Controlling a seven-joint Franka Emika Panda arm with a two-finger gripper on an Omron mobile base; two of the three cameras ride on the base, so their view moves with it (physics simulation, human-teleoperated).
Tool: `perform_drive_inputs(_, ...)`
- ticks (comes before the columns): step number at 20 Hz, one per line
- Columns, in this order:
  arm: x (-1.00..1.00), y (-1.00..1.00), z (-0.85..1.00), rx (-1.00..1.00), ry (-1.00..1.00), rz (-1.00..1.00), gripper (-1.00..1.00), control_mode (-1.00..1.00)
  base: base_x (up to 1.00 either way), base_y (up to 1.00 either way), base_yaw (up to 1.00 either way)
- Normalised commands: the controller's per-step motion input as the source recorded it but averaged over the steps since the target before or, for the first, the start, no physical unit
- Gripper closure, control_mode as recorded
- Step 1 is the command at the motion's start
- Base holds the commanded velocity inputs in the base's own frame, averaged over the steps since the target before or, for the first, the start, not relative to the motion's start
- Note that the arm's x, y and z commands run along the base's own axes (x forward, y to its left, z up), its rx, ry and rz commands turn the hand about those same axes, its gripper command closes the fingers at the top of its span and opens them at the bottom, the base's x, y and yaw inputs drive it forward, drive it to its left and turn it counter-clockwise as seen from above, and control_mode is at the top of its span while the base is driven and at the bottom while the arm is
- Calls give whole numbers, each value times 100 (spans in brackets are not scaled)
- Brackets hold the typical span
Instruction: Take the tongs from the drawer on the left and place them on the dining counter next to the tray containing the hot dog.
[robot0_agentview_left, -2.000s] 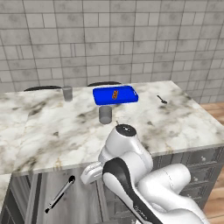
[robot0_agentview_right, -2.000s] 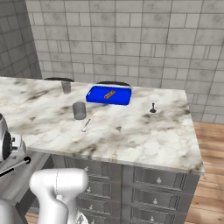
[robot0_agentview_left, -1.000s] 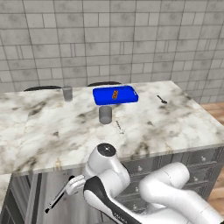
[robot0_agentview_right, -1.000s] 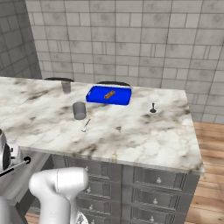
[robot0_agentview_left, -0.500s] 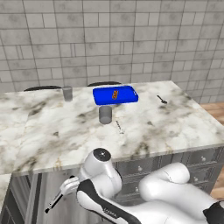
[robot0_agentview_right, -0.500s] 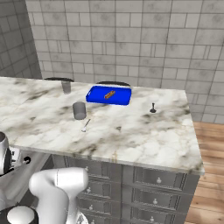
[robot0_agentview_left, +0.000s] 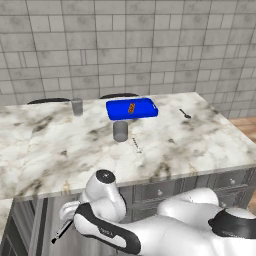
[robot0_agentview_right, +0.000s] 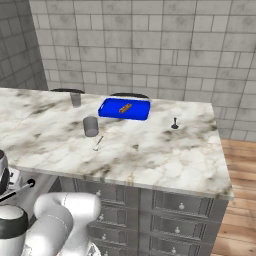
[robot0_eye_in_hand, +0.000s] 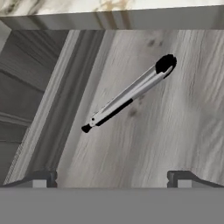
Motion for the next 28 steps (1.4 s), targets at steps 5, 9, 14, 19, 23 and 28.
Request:
perform_drive_inputs(5,20,26,-18,-2,2,-4,-100,-100,0,0,0)
perform_drive_inputs(9,13,23,-29,-4,5,-1,-100,-100,0,0,0)
perform_drive_inputs(14,5,21,-40,0,9,0,-100,-100,0,0,0)
perform_drive_inputs(19,10,22,-35,0,5,0,-100,-100,0,0,0)
perform_drive_inputs(23,14,26,-21,0,0,0,-100,-100,0,0,0)
perform_drive_inputs(28,18,20,-20,-5,0,0,-100,-100,0,0,0)
